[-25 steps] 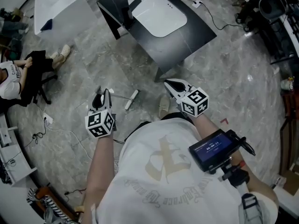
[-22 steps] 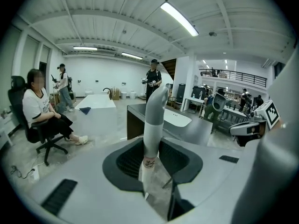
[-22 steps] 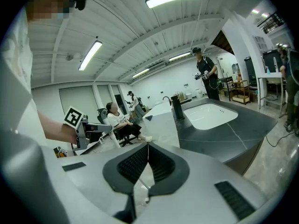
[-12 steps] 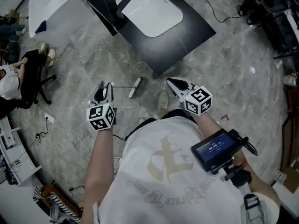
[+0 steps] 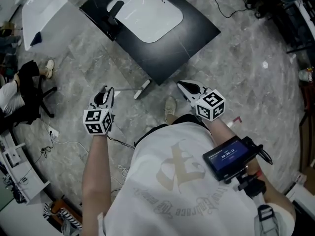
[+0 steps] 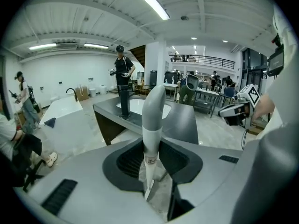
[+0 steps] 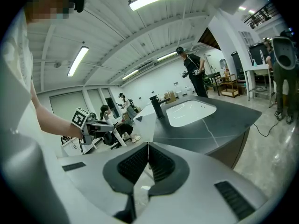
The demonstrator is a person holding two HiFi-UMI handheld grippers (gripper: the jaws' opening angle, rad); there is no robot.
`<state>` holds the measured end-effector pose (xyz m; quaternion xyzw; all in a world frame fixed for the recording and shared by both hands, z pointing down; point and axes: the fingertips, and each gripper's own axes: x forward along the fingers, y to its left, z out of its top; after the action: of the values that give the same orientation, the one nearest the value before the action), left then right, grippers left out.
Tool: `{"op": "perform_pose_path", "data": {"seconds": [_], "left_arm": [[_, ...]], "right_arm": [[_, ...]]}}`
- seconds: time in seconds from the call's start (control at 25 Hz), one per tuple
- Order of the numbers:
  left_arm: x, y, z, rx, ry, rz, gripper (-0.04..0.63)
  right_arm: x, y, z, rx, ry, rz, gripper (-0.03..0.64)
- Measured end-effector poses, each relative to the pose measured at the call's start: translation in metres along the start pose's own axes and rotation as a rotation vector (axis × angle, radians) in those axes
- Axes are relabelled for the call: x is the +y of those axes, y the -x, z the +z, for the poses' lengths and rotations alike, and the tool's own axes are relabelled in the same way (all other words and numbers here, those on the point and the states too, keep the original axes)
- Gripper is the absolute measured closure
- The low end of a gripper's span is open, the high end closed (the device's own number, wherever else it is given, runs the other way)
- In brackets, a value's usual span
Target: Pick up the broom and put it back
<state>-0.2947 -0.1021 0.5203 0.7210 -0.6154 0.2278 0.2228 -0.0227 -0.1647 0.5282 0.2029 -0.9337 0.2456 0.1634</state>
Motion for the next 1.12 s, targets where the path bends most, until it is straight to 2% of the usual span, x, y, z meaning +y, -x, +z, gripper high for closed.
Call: {"op": "perform_pose_path", "data": {"seconds": [0.12, 0.24, 0.44, 0.6, 0.68, 0.92, 1.12], "left_arm": [[0.0, -0.015, 0.008, 0.002, 0.008, 0.011, 0.486], [-0.014, -0.03, 0.015, 0.025, -0.041, -0.041, 0.487], [-0.042, -0.047, 0.018, 0.089, -0.262, -0.249, 0.488], [-0.046, -0.049, 0.001, 0.184, -0.436, -0.414, 0.488], [-0.043, -0.045, -0.008, 0.229, -0.498, -0.475, 0.488], [-0.047, -0.047, 0.001, 0.244, -0.539, -0.576, 0.488], [-0.062, -0.059, 0.002, 0.261, -0.611, -0.653, 0.488]], "right_arm": [[-0.008, 0.002, -0.002, 0.0, -0.015, -0.015, 0.598], [-0.011, 0.005, -0.004, -0.004, -0.027, -0.028, 0.598], [-0.02, 0.012, -0.006, -0.013, -0.046, -0.056, 0.598], [-0.03, 0.016, -0.008, -0.016, -0.053, -0.074, 0.598], [-0.032, 0.019, -0.011, -0.017, -0.057, -0.082, 0.598], [-0.045, 0.027, -0.016, -0.006, -0.068, -0.102, 0.598], [-0.042, 0.025, -0.018, -0.003, -0.07, -0.102, 0.598]]}}
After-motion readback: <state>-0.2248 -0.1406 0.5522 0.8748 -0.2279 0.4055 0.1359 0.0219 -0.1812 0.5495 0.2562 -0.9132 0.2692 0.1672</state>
